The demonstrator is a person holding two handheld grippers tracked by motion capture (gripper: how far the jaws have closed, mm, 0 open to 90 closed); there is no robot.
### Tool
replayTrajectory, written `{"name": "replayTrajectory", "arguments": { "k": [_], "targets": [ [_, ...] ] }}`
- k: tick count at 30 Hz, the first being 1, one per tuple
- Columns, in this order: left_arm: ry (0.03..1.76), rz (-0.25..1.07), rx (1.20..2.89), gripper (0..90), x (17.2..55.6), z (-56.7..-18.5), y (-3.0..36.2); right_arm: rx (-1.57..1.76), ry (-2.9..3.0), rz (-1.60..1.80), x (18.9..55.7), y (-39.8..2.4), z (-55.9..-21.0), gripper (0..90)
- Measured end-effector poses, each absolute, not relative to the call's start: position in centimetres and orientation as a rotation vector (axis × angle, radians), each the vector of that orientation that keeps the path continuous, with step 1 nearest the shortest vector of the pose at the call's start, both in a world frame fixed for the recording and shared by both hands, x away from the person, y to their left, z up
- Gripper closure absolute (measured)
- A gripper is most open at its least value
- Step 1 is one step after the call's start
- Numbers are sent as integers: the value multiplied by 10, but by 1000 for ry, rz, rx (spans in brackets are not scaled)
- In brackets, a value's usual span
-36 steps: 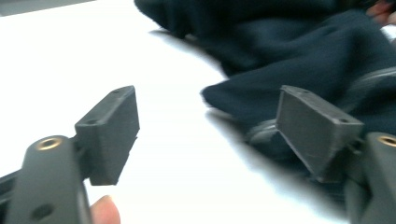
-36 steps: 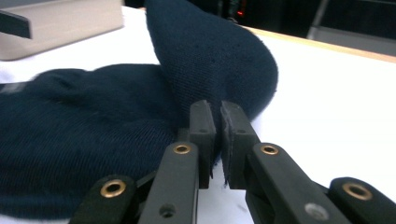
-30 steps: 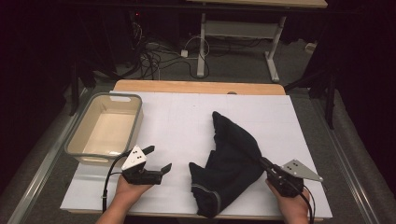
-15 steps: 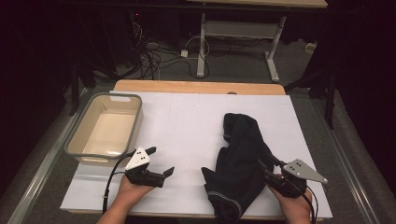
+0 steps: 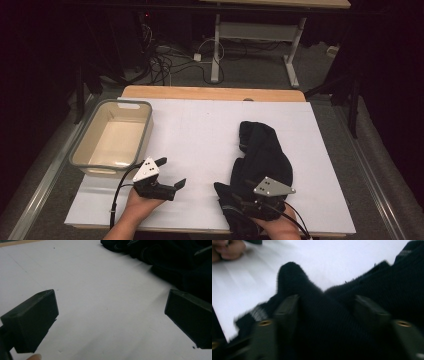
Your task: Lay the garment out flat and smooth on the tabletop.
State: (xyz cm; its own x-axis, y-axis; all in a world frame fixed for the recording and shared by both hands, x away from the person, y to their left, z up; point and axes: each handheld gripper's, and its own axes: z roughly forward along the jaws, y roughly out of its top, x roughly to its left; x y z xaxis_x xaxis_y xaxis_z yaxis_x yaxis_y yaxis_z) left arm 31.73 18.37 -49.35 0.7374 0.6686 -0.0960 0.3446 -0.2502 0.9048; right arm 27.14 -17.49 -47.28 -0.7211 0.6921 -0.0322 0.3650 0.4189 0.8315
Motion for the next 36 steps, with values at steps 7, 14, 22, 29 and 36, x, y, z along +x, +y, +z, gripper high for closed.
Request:
{"name": "replayTrajectory", "arguments": {
  "k": [7,14,22,29,36],
  "targets": [
    [802,379,1902,0,322,-488,176,852,2223,1258,256,-192,-466,812],
    [766,357,1897,0,333,-482,153,985,2009,1247,242,-246,-456,812],
    [707,305,1941,13,347,-479,116,1176,1800,1173,221,-314,-458,812],
    [612,244,2018,61,350,-479,79,1325,1714,1087,207,-354,-469,806],
    [570,203,2057,144,353,-481,51,1355,1708,1106,198,-357,-472,569]
  ]
}}
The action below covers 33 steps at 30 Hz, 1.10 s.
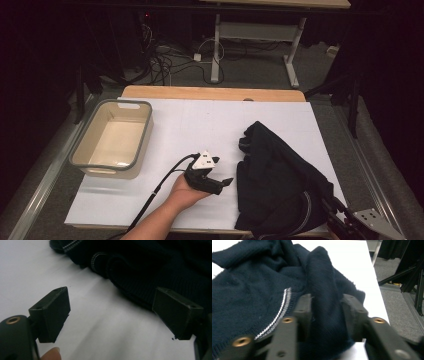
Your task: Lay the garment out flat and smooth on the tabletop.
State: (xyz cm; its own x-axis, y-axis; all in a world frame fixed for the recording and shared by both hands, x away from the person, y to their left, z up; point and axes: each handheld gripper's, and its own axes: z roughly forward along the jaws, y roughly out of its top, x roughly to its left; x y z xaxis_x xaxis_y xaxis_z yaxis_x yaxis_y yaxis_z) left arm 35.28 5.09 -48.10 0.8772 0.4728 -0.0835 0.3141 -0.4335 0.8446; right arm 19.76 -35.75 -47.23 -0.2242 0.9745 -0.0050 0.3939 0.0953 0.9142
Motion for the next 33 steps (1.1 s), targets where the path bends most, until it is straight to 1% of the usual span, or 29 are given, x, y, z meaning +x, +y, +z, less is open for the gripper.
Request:
{"name": "replayTrajectory", "arguments": {
  "k": [2,7,11,12,13,17,18,19,20,22,24,29,33],
  "targets": [
    [572,178,2066,151,355,-483,44,1350,1696,1123,194,-358,-470,532],
    [583,150,2077,168,362,-484,23,1341,1702,1127,186,-355,-470,509],
    [596,135,2105,238,366,-485,8,1328,1717,1124,182,-351,-470,505],
    [589,132,2130,278,366,-485,5,1324,1720,1121,181,-350,-470,504],
    [578,129,2151,339,367,-485,2,1320,1724,1120,180,-348,-470,504],
    [528,144,2184,660,364,-485,-1,1297,1743,1120,176,-341,-469,503],
    [513,147,2179,728,363,-485,-1,1288,1747,1121,175,-338,-468,503],
    [494,149,2163,788,362,-484,0,1275,1751,1128,175,-335,-467,503],
    [477,150,2139,823,361,-484,1,1264,1760,1134,174,-332,-466,503],
    [463,139,2099,847,358,-481,2,1232,1782,1145,175,-322,-464,503],
    [432,179,2089,855,353,-477,3,1197,1813,1159,177,-310,-462,503],
    [421,172,2032,835,343,-470,14,1059,1935,1199,187,-263,-457,503],
    [459,186,2024,650,341,-471,30,959,2057,1236,198,-220,-459,485]
  ]
}}
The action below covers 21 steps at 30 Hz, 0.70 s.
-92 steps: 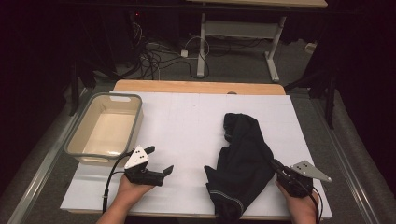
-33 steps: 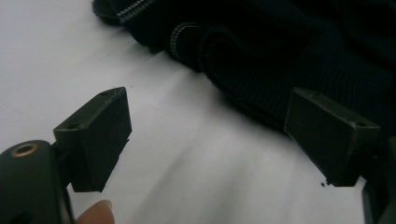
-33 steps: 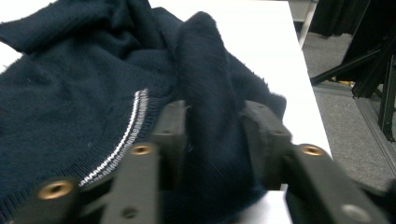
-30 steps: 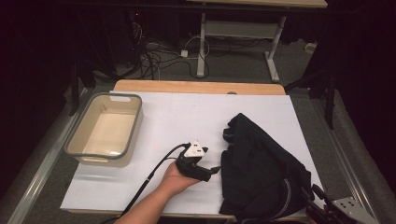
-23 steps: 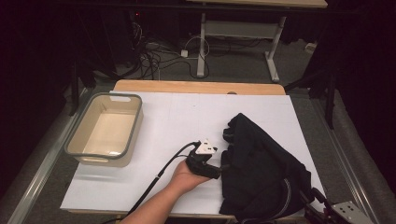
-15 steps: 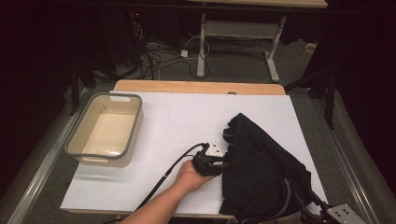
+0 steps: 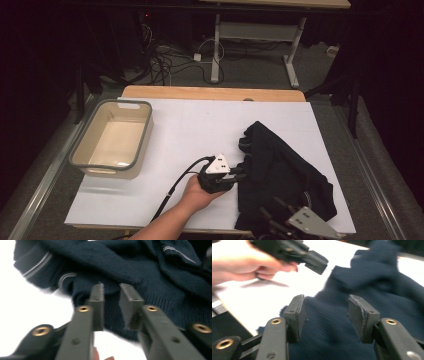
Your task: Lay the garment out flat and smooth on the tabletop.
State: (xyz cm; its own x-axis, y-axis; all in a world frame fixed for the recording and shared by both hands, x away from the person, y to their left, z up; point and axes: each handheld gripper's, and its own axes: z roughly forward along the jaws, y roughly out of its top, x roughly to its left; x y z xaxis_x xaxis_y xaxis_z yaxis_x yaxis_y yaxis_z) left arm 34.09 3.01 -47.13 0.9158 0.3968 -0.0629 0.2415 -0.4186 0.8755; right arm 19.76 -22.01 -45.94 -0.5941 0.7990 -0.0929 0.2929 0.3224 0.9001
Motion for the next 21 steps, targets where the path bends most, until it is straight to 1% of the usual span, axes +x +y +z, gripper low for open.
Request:
{"name": "replayTrajectory", "arguments": {
  "k": [2,3,4,5,6,7,8,9,10,12,13,17,20,21],
  "targets": [
    [495,206,2027,586,341,-473,41,930,2137,1228,205,-201,-464,468],
    [510,215,2028,583,340,-474,47,927,2182,1215,209,-192,-468,467],
    [525,221,2027,580,340,-475,52,923,2227,1197,213,-185,-472,474],
    [543,226,2029,535,339,-476,58,926,2275,1152,217,-179,-478,494],
    [557,236,2034,525,339,-477,63,925,2318,1087,221,-174,-483,541],
    [565,243,2035,524,337,-478,68,918,2343,1033,224,-170,-489,630],
    [575,244,2034,524,336,-479,73,898,2327,1014,224,-169,-491,751],
    [588,248,2034,493,335,-480,76,893,2315,1002,226,-169,-489,813],
    [594,252,2040,457,334,-480,80,903,2308,1038,227,-172,-486,825],
    [603,262,2046,437,332,-482,84,907,2253,1114,228,-180,-477,831],
    [612,263,2052,400,331,-482,86,904,2215,1124,227,-184,-472,832],
    [606,250,2059,398,326,-482,86,948,2059,1181,228,-214,-452,832],
    [584,234,2064,395,322,-483,79,1001,1965,1170,230,-240,-447,832],
    [581,221,2066,356,321,-483,75,1022,1939,1162,230,-248,-447,832]
  ]
}}
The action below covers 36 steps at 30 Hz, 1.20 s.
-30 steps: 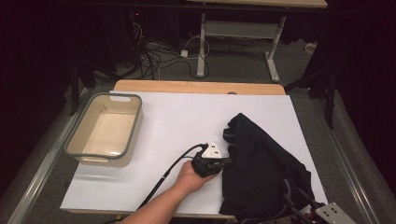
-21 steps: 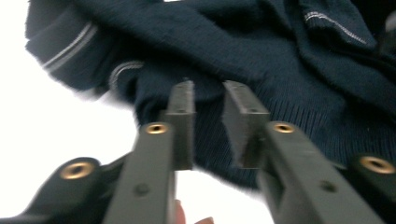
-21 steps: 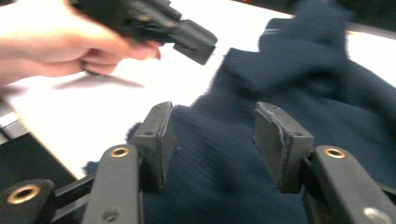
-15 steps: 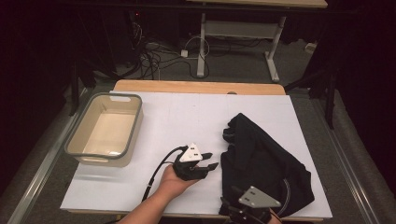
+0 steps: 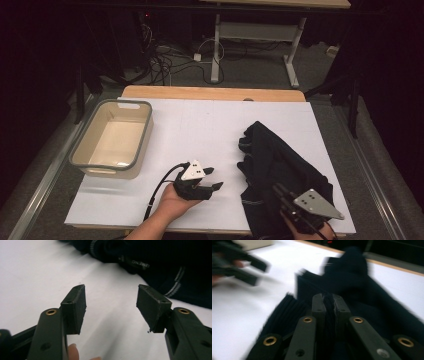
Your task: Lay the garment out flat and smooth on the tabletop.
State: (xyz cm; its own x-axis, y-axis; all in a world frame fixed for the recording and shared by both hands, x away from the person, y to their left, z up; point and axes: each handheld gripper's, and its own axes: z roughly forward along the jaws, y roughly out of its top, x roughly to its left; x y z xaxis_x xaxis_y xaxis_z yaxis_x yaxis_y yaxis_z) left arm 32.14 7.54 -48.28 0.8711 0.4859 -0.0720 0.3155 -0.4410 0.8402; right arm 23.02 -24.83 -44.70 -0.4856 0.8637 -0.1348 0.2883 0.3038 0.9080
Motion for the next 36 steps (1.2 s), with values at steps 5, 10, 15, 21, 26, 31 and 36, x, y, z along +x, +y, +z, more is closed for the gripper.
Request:
{"name": "replayTrajectory", "arguments": {
  "k": [5,10,15,21,26,31,36],
  "targets": [
    [500,163,2130,285,315,-482,43,1121,1807,1108,227,-291,-447,832],
    [416,120,2207,244,305,-485,2,1215,1715,1073,216,-327,-450,831],
    [385,60,2313,397,305,-488,-18,1239,1718,1061,209,-335,-458,827],
    [379,24,2304,692,308,-489,-17,1221,1737,1062,206,-331,-461,819],
    [359,37,2297,757,305,-488,-14,1207,1742,1074,204,-326,-459,819],
    [416,76,2266,761,309,-486,6,1181,1768,1083,209,-318,-458,820],
    [569,155,2192,761,321,-483,56,1129,1820,1123,222,-303,-457,819]
  ]
}}
